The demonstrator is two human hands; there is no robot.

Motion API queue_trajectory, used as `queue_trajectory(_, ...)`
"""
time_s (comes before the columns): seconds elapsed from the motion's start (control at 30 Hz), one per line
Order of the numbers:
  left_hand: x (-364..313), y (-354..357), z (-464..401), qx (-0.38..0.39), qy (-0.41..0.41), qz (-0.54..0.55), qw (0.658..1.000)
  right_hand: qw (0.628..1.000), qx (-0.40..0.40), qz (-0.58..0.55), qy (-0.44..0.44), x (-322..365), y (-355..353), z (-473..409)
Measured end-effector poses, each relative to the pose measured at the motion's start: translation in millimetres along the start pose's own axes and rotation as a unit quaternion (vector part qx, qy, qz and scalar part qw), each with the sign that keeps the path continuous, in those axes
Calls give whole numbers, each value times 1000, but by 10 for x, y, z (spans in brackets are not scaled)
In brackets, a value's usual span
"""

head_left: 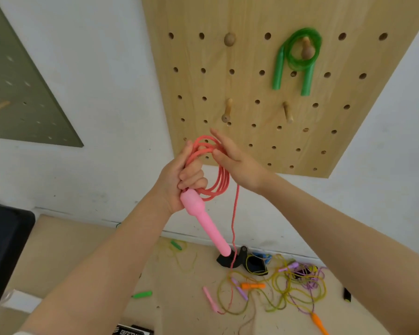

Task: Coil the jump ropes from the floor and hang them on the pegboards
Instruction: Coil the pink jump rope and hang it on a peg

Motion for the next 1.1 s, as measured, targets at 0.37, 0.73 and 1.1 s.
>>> queue_trajectory(0.37, -163, -329, 75, -45, 9, -178, 983, 935, -37, 327, -132, 264, 147, -151)
queue_trajectory(0.73, -53, 13, 135, 87, -28, -46, 995, 936, 218, -256, 103, -19, 42, 44)
queue_trajectory(1.1, 345, 340, -12, 156, -24, 205, 966, 983, -18, -158, 92, -254, -453, 133)
Point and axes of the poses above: each hand's wrist, its own z-axis away from the middle knuckle, its own y-axis out of the palm, x = y × z, the point moved 6 cm from there along -z, towards the middle knuckle, and after that the axes turned 10 degrees about -x, right-handed, at the moved point
